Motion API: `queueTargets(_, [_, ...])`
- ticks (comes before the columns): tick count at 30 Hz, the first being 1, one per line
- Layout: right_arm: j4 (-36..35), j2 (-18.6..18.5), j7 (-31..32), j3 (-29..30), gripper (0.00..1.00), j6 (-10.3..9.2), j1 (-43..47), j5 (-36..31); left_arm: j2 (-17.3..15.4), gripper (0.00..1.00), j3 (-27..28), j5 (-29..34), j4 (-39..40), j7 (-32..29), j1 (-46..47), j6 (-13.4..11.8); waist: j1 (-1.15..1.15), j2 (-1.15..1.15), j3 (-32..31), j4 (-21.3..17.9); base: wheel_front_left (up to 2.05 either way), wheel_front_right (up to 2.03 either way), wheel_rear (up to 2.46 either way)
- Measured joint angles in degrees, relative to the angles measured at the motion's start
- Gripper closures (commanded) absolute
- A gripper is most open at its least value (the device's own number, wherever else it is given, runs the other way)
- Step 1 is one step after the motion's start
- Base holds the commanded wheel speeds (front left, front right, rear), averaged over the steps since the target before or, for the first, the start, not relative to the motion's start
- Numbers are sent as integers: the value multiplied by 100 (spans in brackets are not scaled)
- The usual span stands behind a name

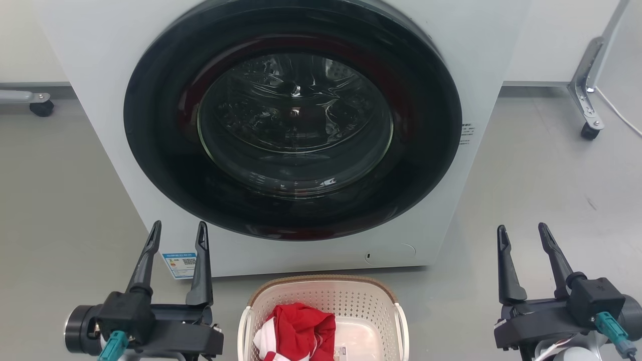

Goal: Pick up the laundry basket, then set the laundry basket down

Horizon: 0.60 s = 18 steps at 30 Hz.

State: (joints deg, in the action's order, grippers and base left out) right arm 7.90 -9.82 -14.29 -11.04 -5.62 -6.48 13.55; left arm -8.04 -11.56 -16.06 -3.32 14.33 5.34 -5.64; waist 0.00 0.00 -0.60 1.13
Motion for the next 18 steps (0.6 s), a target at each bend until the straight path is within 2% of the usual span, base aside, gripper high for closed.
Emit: queueTargets(18, [-2,92,0,135,0,57,40,1,97,0,77,-148,-94,16,-92,8,0,0,-9,19,0,0,0])
